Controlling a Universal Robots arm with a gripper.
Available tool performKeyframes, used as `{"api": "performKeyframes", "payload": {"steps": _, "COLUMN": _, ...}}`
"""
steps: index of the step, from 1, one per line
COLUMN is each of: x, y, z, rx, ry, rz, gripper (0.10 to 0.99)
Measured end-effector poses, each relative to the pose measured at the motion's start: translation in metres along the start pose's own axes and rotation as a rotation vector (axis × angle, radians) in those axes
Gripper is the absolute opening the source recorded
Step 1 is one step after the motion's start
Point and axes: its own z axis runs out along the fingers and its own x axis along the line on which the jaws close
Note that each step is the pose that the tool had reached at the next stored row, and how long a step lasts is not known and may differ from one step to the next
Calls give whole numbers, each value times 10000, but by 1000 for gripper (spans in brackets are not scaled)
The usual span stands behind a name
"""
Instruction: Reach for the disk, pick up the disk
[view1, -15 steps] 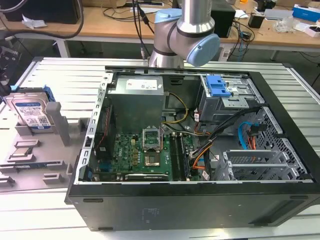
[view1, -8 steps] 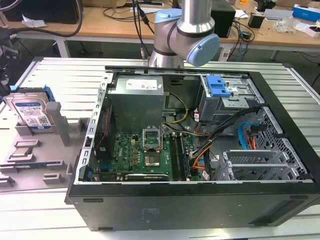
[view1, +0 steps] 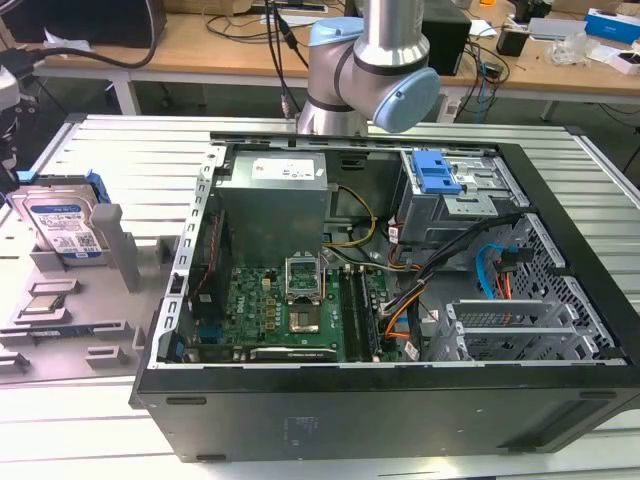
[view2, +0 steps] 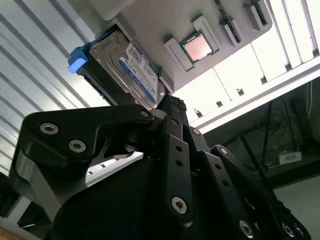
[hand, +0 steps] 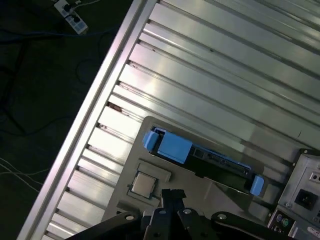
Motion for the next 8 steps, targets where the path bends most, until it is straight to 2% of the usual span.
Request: {"api": "performKeyframes", "payload": {"steps": 8, "x": 0, "y": 0, "z": 0, "rx": 0, "ry": 37, "rz": -988, "gripper": 106}}
